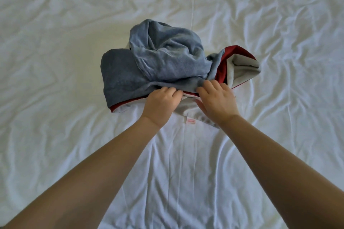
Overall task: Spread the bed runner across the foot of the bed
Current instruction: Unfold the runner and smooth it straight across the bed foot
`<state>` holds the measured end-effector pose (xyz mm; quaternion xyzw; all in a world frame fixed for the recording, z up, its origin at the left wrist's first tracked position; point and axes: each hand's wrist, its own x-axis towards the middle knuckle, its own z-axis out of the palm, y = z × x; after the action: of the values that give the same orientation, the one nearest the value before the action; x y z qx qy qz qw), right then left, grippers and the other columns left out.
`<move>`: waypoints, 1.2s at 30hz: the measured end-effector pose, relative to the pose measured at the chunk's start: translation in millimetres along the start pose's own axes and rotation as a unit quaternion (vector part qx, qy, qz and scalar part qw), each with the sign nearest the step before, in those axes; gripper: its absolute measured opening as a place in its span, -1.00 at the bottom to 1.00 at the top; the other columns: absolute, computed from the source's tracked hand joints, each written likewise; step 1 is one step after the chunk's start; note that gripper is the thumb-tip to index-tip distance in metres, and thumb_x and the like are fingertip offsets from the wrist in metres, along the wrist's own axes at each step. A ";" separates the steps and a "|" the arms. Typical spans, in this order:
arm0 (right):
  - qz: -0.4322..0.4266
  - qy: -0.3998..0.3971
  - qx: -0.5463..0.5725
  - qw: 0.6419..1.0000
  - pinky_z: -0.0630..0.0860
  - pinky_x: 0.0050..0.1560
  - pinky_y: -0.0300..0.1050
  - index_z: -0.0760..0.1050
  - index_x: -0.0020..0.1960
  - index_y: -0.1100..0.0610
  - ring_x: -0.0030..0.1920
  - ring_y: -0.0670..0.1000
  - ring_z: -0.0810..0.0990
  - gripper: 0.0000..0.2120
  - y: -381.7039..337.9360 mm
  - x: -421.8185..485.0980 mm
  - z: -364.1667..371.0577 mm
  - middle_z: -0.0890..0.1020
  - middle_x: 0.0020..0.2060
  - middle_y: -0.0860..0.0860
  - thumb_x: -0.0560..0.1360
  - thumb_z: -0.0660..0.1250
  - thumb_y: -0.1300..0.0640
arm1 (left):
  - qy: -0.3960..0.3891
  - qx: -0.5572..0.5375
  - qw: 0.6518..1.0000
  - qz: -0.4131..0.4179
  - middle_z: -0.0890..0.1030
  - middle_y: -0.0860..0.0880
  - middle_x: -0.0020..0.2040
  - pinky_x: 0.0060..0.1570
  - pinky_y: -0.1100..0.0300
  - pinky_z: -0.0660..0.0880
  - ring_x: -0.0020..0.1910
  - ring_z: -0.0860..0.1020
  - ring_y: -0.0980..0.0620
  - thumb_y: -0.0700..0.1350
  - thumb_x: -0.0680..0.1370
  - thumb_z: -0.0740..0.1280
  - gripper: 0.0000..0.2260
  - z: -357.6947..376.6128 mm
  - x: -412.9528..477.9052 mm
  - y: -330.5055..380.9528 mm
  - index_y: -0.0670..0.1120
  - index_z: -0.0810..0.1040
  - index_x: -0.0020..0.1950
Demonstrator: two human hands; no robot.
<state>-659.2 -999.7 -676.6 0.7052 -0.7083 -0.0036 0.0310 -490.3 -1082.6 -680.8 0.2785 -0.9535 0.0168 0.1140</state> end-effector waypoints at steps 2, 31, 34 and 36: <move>-0.014 0.022 -0.007 1.000 0.48 -0.21 -0.06 0.59 -0.09 0.15 -0.15 0.10 0.58 -0.85 -1.3 -0.8 0.9 0.61 -0.13 0.07 0.43 0.39 0.08 | 0.010 -0.009 1.000 0.011 0.54 -0.03 -0.43 -0.52 0.17 0.47 -0.47 0.51 0.00 -0.24 0.48 0.35 -0.86 -0.5 -7.1 -0.7 -0.10 0.65 -0.25; -0.024 -0.023 0.032 0.999 0.27 -0.65 -0.32 0.49 -0.54 0.08 -0.62 -0.03 0.46 -0.95 -234.5 -103.5 -24.0 0.49 -0.60 -0.03 0.08 0.32 0.20 | -0.155 0.007 0.979 0.135 0.51 -0.04 -0.43 -0.56 0.19 0.42 -0.47 0.49 -0.02 -0.39 0.10 0.49 -0.75 -78.8 -191.8 -60.4 -0.11 0.56 -0.38; -0.009 -0.077 0.051 0.996 0.23 -0.64 -0.35 0.45 -0.58 0.07 -0.65 -0.04 0.43 -0.79 -272.0 -100.3 -24.4 0.46 -0.63 -0.04 -0.12 0.47 0.21 | -0.179 0.017 0.975 0.128 0.50 -0.04 -0.45 -0.60 0.23 0.38 -0.50 0.49 -0.02 -0.39 0.04 0.50 -0.73 -85.5 -213.1 -78.2 -0.11 0.55 -0.41; 0.002 -0.097 0.064 0.993 0.21 -0.63 -0.37 0.43 -0.60 0.06 -0.66 -0.05 0.41 -0.71 -289.5 -97.4 -25.0 0.44 -0.64 -0.05 -0.20 0.51 0.22 | -0.191 0.015 0.975 0.112 0.51 -0.04 -0.45 -0.61 0.22 0.37 -0.50 0.49 -0.02 -0.41 0.02 0.50 -0.72 -88.2 -225.3 -87.6 -0.12 0.55 -0.41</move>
<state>-368.4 -903.0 -669.6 0.7004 -0.7084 -0.0263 -0.0831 -240.5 -1029.3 -648.8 0.1692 -0.9826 -0.0098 -0.0766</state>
